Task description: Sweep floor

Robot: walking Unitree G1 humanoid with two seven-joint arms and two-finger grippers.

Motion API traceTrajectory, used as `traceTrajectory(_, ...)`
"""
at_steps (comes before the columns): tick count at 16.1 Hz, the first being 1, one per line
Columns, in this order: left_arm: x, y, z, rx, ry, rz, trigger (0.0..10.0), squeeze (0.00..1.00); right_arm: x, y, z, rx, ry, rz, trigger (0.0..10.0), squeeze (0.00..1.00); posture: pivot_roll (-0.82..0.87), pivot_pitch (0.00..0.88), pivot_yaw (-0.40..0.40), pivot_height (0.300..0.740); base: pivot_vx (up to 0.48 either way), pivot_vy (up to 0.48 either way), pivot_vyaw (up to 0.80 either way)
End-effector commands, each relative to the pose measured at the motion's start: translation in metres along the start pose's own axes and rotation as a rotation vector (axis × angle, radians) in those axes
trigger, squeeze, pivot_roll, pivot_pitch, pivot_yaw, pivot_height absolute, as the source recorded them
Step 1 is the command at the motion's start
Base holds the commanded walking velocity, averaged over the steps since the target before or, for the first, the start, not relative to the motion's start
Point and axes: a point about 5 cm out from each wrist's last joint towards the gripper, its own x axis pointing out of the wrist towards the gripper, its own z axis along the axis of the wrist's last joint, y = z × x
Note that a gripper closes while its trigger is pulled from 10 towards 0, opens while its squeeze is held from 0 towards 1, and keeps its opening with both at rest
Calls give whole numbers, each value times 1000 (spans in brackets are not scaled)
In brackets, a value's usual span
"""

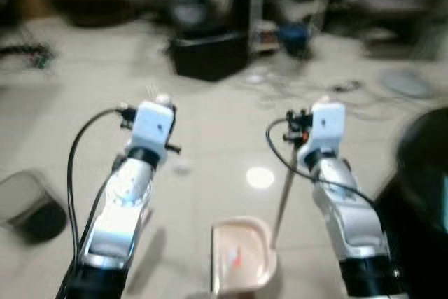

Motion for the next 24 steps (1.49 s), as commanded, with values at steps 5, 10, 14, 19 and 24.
traceTrajectory(5, 6, 7, 9, 14, -45, 8, 10000, 0, -1, -2, 14, -49, -88, -31, 10000, 0, -58, 0, 79, 740, 0, 135, 640)
traceTrajectory(10, 9, 8, 6, 10, -37, 20, 10000, 0, 4, -8, 13, -73, -104, -149, 10000, 0, -54, 0, 73, 740, 0, 340, 0)
traceTrajectory(14, 10, 10, 2, 11, -33, 22, 10000, 0, 0, -8, 17, -10, -115, -64, 10000, 0, -58, 0, 72, 740, 0, 340, 0)
traceTrajectory(19, 10, 9, -2, 6, -22, 30, 10000, 0, 3, -11, 17, -27, -112, -109, 10000, 0, -61, 0, 66, 740, 0, 338, 0)
traceTrajectory(24, 11, 11, -5, 13, -17, 44, 10000, 0, 5, -4, 15, -21, -96, -82, 10000, 0, -41, 0, 43, 740, 0, 339, 0)
